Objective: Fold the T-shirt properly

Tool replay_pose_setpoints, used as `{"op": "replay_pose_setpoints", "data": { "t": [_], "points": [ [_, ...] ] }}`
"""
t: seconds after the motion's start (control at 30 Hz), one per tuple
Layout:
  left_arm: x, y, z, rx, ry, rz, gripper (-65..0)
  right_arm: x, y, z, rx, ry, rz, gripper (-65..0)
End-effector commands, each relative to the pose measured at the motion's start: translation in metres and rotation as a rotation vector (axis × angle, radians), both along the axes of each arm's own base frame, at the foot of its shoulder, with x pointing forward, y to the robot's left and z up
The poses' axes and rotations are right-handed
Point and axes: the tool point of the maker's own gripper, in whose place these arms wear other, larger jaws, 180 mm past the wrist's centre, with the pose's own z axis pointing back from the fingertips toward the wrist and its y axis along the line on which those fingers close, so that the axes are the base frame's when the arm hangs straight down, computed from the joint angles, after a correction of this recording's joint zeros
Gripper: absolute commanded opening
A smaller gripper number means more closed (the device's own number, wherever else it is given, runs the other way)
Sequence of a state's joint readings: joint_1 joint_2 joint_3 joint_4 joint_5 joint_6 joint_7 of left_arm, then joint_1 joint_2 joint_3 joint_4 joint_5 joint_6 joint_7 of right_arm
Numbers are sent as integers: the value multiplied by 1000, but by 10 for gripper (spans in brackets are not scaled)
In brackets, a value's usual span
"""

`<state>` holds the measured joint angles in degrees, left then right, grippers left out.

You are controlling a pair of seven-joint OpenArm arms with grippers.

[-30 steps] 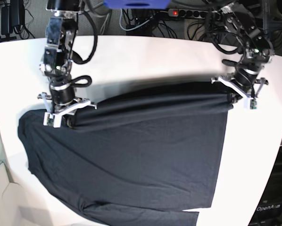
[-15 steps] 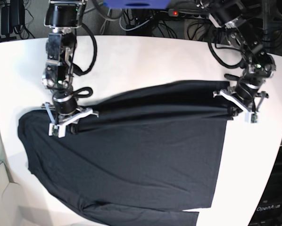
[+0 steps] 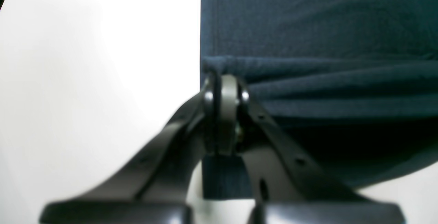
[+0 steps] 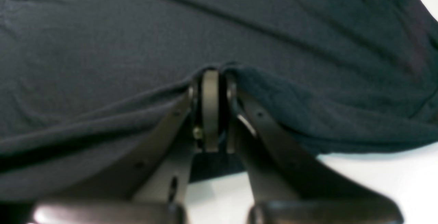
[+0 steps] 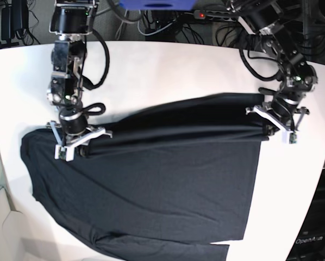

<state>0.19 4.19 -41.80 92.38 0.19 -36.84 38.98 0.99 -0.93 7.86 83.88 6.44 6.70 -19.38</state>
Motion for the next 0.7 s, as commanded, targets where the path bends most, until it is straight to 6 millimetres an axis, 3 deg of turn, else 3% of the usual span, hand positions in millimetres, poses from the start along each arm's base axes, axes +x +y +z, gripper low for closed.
{"op": "replay_pose_setpoints", "data": {
  "t": [0.0, 0.13, 0.3, 0.37, 0.6, 0.67],
  "points": [
    [6, 3, 10, 3, -39, 6, -650, 5, -3, 12, -11, -47, 0, -594],
    [3, 3, 3, -5, -23, 6, -612, -4, 0, 4, -5, -26, 19, -485],
    [-6, 1, -1, -7, -11, 2, -367, -10, 17, 1, 7, -29, 129, -400],
    [-9, 0, -3, -7, -5, -4, -302, -13, 19, 0, 4, -26, 149, -381],
    [-18, 0, -6, -1, 7, -7, -292, -20, 0, 16, -42, -62, 131, -365],
    [-19, -2, 2, -24, -27, -7, -290, -25, -11, 17, -48, -61, 102, -365]
  ]
}}
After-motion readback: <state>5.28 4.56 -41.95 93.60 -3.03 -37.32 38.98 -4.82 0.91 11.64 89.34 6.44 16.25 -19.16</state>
